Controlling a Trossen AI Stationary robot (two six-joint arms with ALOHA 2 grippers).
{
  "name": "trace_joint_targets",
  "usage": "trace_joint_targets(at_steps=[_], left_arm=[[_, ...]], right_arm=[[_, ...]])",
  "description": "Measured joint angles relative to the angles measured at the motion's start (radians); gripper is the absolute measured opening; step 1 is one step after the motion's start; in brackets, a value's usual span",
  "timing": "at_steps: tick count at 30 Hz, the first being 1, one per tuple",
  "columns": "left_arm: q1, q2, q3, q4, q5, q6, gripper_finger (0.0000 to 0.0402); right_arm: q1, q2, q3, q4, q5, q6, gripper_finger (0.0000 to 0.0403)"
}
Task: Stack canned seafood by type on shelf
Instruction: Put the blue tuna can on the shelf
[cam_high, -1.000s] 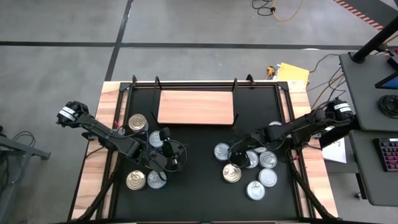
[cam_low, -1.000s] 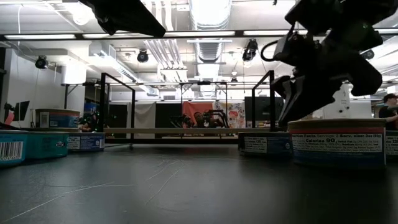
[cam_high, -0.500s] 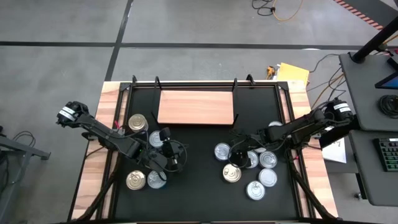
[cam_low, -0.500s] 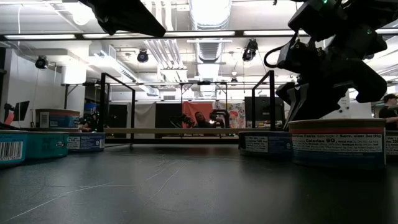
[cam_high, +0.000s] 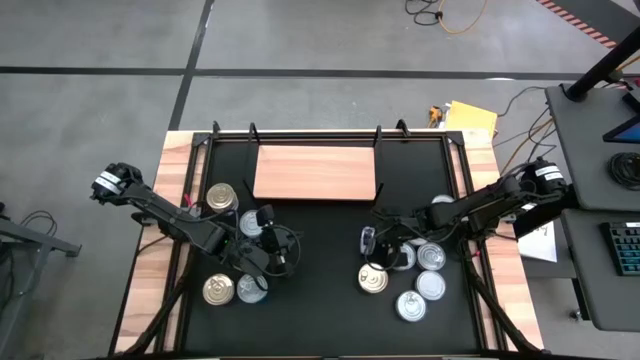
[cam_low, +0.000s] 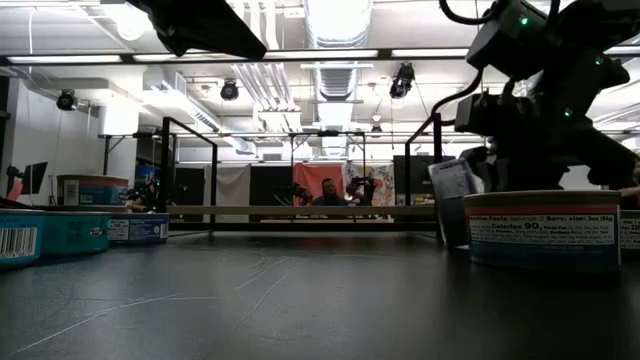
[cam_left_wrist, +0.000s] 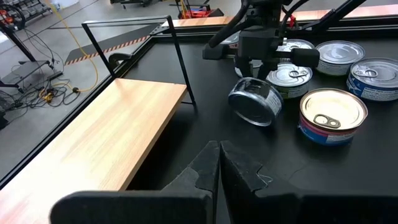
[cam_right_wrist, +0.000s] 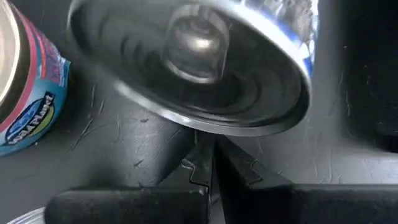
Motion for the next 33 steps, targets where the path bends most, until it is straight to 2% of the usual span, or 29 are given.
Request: trace_joint_targets(at_steps=[7,15,25,27,33], left_arm=[[0.000,0.000,0.000,0.000,0.000,0.000,0.0000],[0.000,0.000,0.000,0.000,0.000,0.000,0.0000],[0.000,0.000,0.000,-0.002,0.000,0.000,0.0000],[0.000,0.000,0.000,-0.003,0.000,0.000,0.0000],[0.000,0.000,0.000,-0.013,0.000,0.019,0.0000]], right_arm=[[0.000,-0.002,0.001,-0.008,0.010,-0.001,0.0009],[0.000,-0.062,0.026,-0.179,0.058,0.042,0.0009],[0.001,-0.209,0.109,-0.393,0.073,0.133,0.0009],[0.000,-0.229,0.136,-0.418,0.089,0.200,0.0009],[0.016,-0.228,0.240,-0.489,0.107,0.534,0.0009]])
